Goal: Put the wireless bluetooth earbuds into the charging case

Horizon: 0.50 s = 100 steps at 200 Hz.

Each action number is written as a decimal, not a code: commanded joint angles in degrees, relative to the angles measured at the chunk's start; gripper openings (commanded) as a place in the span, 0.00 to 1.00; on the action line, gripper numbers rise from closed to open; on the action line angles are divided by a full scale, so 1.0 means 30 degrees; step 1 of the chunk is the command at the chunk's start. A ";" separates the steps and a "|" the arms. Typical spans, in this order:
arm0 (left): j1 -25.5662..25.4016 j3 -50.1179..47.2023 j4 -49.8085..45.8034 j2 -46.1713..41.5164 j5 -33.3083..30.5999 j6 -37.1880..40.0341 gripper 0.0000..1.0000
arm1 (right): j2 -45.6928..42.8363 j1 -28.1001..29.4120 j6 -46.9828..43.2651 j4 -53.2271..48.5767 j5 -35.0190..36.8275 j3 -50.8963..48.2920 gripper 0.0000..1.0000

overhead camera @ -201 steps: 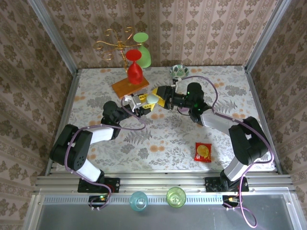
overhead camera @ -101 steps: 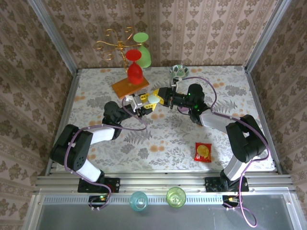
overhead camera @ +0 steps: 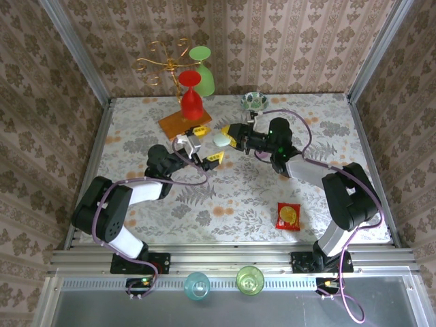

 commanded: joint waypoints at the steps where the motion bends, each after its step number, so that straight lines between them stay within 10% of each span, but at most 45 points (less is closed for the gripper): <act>1: 0.0528 -0.1036 0.0271 -0.0411 -0.0303 -0.0017 0.97 | -0.0080 -0.0378 -0.3369 -0.3903 0.1516 -0.0248 0.25; 100: 0.0388 -0.3313 -0.5952 -0.2531 -0.0511 0.2672 0.98 | 0.3271 -0.0473 -0.8333 -0.8355 0.6205 -0.0536 0.24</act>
